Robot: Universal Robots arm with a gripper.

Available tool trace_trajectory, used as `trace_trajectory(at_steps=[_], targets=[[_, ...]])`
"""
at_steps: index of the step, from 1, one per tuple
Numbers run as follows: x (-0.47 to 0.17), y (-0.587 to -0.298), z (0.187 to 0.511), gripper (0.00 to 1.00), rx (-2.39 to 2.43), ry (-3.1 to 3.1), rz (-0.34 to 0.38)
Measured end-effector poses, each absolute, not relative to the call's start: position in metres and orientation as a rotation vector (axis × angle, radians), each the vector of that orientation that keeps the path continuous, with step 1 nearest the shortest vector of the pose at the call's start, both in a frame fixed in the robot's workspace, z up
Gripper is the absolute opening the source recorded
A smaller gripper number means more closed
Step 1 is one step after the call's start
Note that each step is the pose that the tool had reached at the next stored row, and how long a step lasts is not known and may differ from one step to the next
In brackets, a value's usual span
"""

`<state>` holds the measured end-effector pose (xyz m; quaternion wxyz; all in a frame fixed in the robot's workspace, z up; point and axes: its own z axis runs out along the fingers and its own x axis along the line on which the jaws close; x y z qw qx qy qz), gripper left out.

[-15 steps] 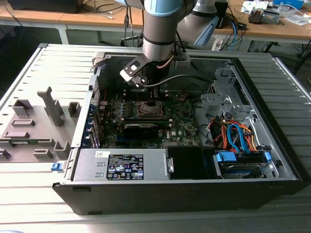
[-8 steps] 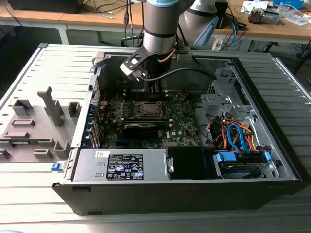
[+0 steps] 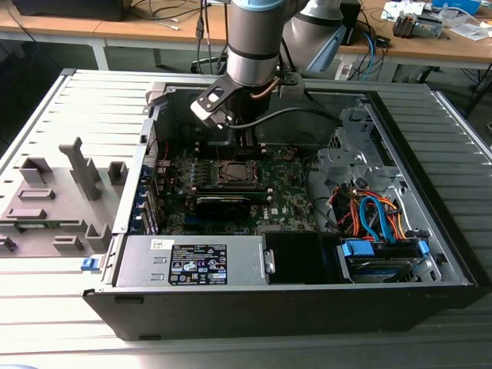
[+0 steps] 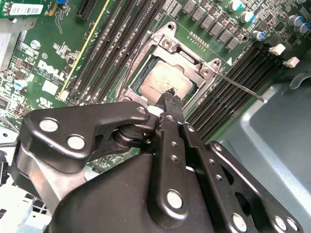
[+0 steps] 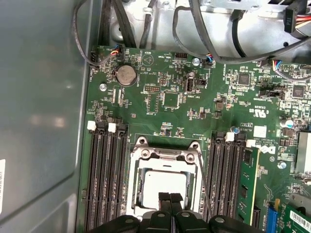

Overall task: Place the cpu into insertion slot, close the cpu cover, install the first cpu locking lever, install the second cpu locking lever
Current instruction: 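Install the first cpu locking lever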

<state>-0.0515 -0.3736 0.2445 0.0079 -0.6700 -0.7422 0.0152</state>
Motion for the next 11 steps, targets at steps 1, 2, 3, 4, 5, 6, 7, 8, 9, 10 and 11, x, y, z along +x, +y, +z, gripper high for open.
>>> trace_trajectory(at_steps=[1,2,3,4,5,6,7,8,9,10,11], targets=[[-0.0515,-0.3736,0.2445,0.11,-2.09,-2.324,0.047],[-0.0515,-0.3735,0.2444,0.11,-2.082,-2.33,0.046],[-0.0515,-0.3736,0.2445,0.11,-2.078,-2.333,0.046],[-0.0515,-0.3736,0.2445,0.11,-2.074,-2.337,0.046],[-0.0515,-0.3737,0.2445,0.11,-2.069,-2.341,0.046],[-0.0515,-0.3741,0.2446,0.11,-2.064,-2.346,0.046],[-0.0515,-0.3742,0.2446,0.11,-2.061,-2.349,0.046],[-0.0515,-0.3742,0.2445,0.11,-2.058,-2.351,0.045],[-0.0515,-0.3746,0.2444,0.11,-2.049,-2.359,0.045],[-0.0515,-0.3747,0.2445,0.11,-2.041,-2.366,0.045],[-0.0515,-0.3747,0.2445,0.11,-2.037,-2.37,0.045]])
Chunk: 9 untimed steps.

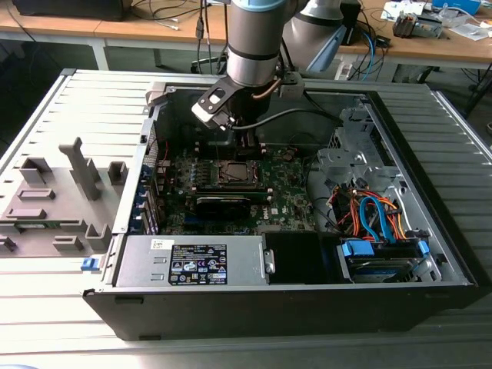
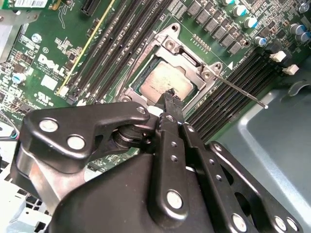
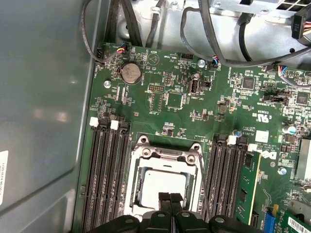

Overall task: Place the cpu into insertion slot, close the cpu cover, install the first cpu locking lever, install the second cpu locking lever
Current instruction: 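Install the first cpu locking lever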

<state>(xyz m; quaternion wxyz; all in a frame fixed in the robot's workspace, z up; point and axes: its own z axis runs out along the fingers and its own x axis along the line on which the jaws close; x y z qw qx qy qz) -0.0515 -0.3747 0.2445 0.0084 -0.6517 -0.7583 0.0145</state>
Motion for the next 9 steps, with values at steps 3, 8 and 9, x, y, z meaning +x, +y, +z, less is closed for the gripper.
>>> trace_trajectory(at_steps=[3,8,9], targets=[[-0.0515,-0.3748,0.2445,0.11,-2.026,-2.379,0.045],[-0.0515,-0.3748,0.2445,0.11,-2.007,-2.396,0.046],[-0.0515,-0.3748,0.2445,0.11,-2.0,-2.401,0.046]])
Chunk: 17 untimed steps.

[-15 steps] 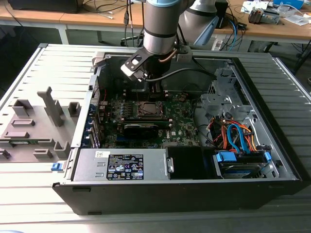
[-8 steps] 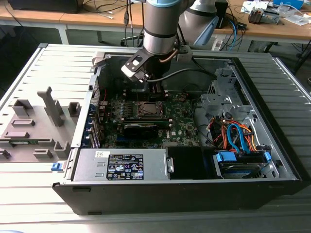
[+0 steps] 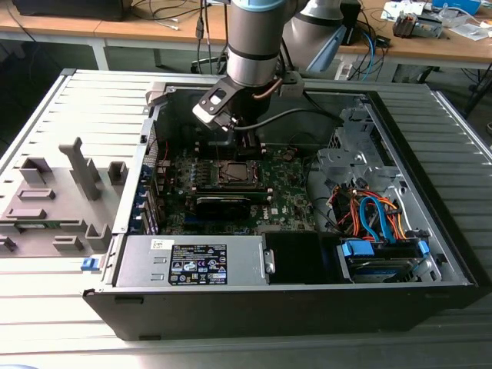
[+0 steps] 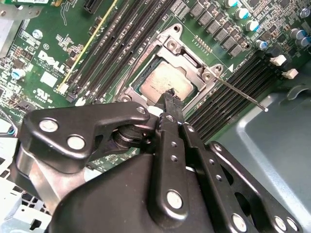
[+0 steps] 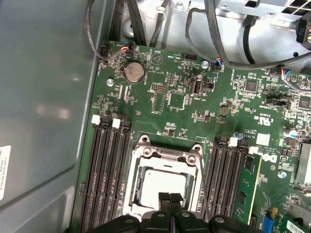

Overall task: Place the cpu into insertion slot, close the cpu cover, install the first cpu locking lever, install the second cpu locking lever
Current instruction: 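Install the first cpu locking lever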

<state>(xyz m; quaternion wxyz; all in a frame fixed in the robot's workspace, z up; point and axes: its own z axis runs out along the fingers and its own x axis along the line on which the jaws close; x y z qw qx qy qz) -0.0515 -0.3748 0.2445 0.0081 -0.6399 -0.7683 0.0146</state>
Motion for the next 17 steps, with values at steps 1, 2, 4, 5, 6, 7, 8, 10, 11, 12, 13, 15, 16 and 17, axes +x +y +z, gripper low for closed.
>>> trace_trajectory(at_steps=[1,2,4,5,6,7,8,10,11,12,13,15,16,17], targets=[[-0.0515,-0.3748,0.2445,0.11,-1.997,-2.404,0.046],[-0.0515,-0.3748,0.2445,0.11,-1.993,-2.407,0.046],[-0.0515,-0.3748,0.2445,0.11,-1.979,-2.419,0.046],[-0.0515,-0.3748,0.2445,0.11,-1.974,-2.423,0.046],[-0.0515,-0.3748,0.2445,0.11,-1.97,-2.426,0.046],[-0.0515,-0.3748,0.2445,0.11,-1.966,-2.43,0.046],[-0.0515,-0.3748,0.2445,0.11,-1.959,-2.435,0.046],[-0.0515,-0.3748,0.2445,0.11,-1.95,-2.443,0.046],[-0.0515,-0.3748,0.2445,0.11,-1.938,-2.453,0.046],[-0.0515,-0.3748,0.2445,0.11,-1.927,-2.461,0.046],[-0.0515,-0.3748,0.2445,0.11,-1.913,-2.472,0.047],[-0.0515,-0.3748,0.2445,0.11,-1.898,-2.484,0.047],[-0.0515,-0.3748,0.2445,0.11,-1.888,-2.492,0.047],[-0.0515,-0.3748,0.2445,0.11,-1.882,-2.496,0.047]])
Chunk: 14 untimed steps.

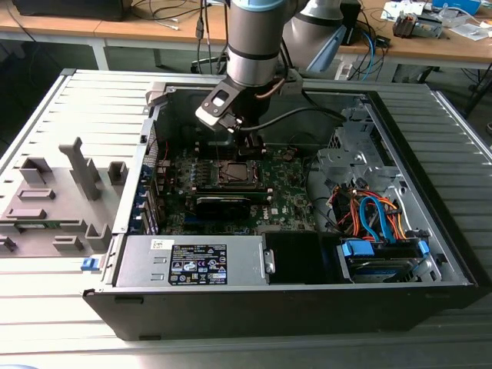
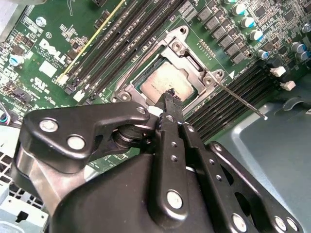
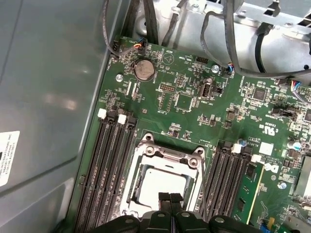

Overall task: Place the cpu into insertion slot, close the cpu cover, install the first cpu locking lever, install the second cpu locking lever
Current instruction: 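Install the first cpu locking lever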

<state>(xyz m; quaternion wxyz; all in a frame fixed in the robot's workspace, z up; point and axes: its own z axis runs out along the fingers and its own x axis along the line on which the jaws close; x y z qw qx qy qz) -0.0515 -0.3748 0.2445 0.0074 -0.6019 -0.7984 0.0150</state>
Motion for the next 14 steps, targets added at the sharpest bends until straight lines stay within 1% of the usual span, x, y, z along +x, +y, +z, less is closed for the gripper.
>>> trace_trajectory(at_steps=[14], targets=[[-0.0514,-0.3748,0.2445,0.11,-1.699,-2.627,0.048]])
